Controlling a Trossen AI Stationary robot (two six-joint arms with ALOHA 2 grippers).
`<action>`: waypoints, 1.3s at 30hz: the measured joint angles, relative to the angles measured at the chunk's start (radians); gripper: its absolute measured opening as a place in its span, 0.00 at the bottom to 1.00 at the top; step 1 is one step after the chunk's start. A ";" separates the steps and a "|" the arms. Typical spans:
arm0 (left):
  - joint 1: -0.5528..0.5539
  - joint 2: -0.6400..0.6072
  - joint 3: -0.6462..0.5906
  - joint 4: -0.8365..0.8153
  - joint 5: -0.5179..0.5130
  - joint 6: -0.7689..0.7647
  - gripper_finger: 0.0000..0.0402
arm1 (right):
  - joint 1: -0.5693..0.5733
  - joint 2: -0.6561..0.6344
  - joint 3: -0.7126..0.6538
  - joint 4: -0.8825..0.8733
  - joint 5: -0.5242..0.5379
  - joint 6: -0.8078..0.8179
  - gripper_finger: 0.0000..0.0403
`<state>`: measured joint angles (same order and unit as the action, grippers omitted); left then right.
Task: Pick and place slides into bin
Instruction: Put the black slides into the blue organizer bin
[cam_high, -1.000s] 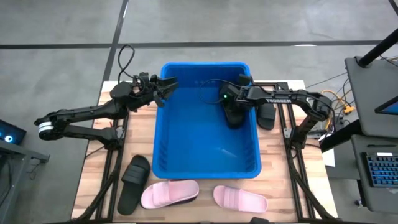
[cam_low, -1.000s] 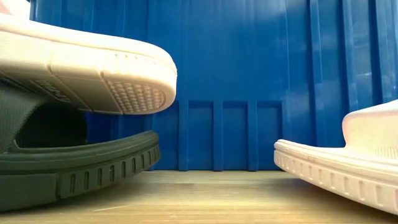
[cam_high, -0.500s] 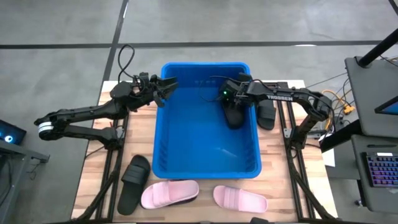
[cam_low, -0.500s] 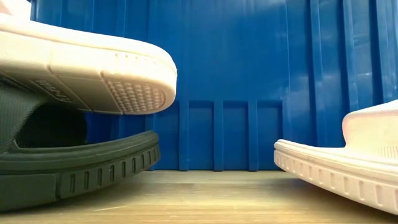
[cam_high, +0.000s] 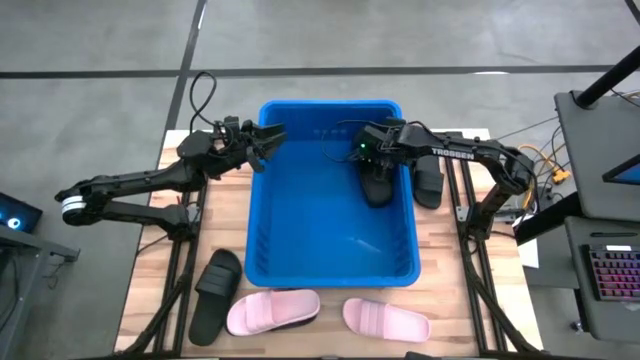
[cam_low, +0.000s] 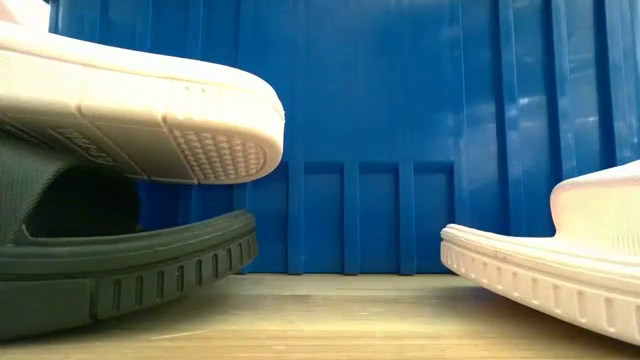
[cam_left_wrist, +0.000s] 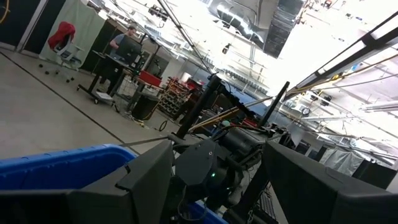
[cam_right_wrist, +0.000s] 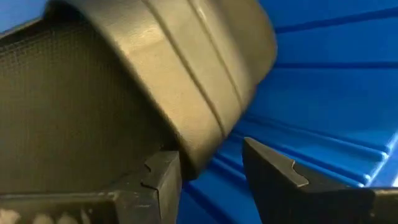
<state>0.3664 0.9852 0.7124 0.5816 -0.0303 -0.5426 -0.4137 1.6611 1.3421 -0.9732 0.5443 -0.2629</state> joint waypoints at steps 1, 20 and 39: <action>0.000 0.000 0.000 0.000 0.000 0.000 0.60 | 0.000 0.000 0.005 -0.003 -0.003 0.000 0.38; -0.001 0.000 0.000 0.000 0.000 0.000 0.60 | 0.001 -0.002 0.106 -0.140 -0.006 0.129 0.38; 0.000 -0.004 0.000 0.001 0.000 0.009 0.60 | 0.010 -0.228 0.129 0.030 -0.259 0.245 0.35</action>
<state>0.3668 0.9810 0.7120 0.5821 -0.0303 -0.5339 -0.4042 1.4334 1.4712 -0.9428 0.2857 -0.0177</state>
